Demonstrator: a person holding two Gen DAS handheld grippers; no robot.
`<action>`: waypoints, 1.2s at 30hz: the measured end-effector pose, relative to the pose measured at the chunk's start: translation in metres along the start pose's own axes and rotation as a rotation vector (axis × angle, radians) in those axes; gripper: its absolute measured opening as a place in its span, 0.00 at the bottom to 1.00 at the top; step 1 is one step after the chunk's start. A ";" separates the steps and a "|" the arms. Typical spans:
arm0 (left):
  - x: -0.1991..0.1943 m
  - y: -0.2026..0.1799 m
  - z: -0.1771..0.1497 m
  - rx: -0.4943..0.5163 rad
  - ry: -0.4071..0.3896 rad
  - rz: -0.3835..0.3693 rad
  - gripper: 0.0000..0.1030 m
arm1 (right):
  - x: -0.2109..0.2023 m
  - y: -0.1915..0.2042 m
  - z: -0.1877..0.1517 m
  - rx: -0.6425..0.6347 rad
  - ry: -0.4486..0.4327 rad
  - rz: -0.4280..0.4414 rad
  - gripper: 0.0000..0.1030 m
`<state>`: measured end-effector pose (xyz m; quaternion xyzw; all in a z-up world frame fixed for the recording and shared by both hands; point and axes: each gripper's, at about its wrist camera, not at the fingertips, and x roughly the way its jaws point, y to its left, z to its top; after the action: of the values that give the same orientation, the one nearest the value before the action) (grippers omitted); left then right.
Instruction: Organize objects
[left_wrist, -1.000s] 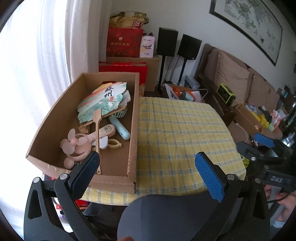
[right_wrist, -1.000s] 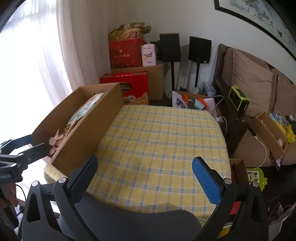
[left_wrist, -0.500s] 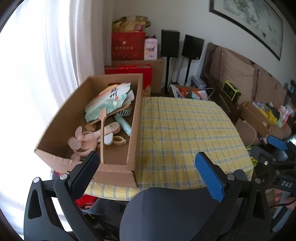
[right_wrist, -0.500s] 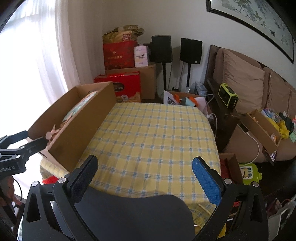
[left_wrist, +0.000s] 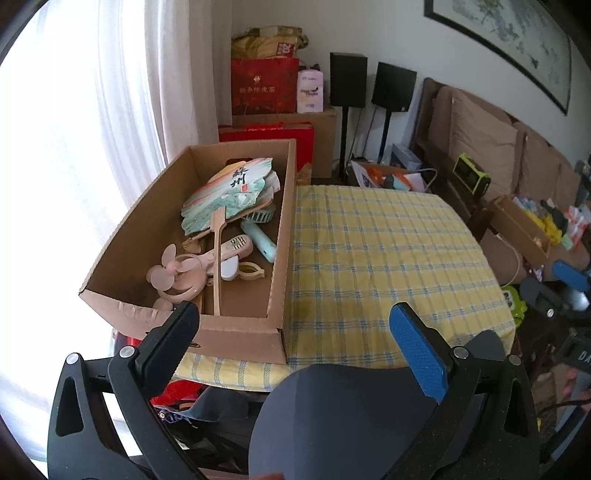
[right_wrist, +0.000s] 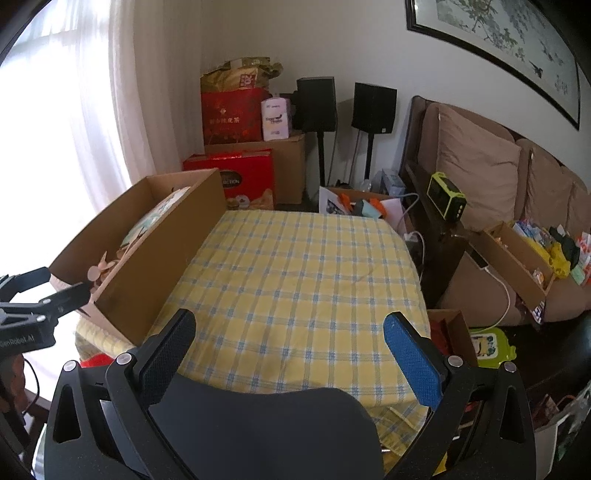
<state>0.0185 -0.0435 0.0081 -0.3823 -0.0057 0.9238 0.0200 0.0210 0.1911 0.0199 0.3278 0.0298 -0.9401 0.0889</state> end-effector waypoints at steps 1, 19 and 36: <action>-0.001 0.000 -0.001 0.000 -0.001 0.001 1.00 | -0.001 0.001 0.000 -0.003 -0.002 -0.003 1.00; -0.007 -0.008 -0.002 0.009 0.002 -0.015 1.00 | 0.001 0.003 0.001 -0.004 0.003 -0.013 1.00; -0.008 -0.011 -0.002 0.007 0.008 -0.018 1.00 | 0.004 0.002 -0.001 -0.001 0.010 -0.001 1.00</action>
<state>0.0258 -0.0324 0.0126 -0.3857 -0.0059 0.9221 0.0295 0.0192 0.1884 0.0162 0.3325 0.0311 -0.9384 0.0883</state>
